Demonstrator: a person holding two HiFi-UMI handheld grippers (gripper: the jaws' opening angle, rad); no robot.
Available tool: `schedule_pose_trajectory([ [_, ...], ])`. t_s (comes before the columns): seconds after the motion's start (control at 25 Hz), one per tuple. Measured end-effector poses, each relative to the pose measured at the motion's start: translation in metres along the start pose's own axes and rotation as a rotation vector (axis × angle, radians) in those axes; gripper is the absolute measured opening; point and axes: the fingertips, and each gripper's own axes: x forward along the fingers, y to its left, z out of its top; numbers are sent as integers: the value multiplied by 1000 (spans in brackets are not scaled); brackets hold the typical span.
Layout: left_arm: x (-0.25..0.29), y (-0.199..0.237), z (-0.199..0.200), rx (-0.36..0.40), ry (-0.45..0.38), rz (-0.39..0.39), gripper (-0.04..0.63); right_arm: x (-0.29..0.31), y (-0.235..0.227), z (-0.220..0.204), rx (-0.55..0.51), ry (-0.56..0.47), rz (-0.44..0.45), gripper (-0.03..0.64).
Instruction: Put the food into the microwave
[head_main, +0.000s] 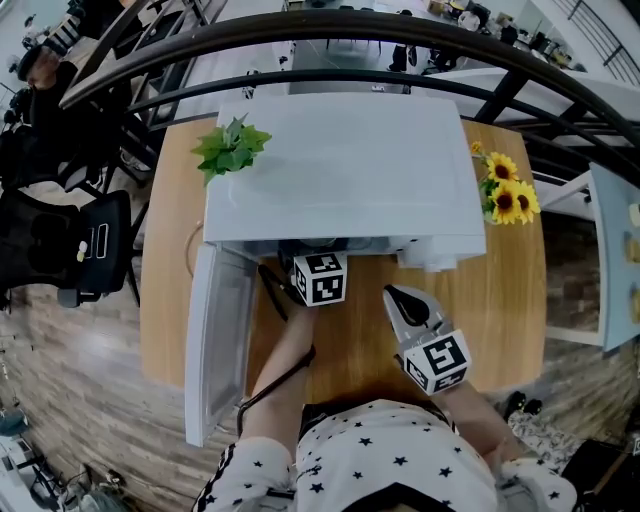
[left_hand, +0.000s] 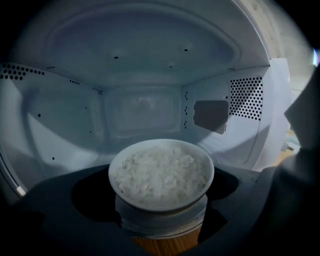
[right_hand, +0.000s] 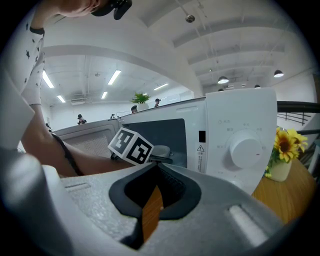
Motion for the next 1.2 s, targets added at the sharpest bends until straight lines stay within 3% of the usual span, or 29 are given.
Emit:
schedule_pose_trajectory([
  [0.64, -1, -2, -2, 9, 24, 1, 494, -15, 17, 1, -6, -17, 23, 6],
  [1.2, -55, -17, -9, -63, -26, -23, 494, -50, 38, -11, -31, -36, 47, 6],
])
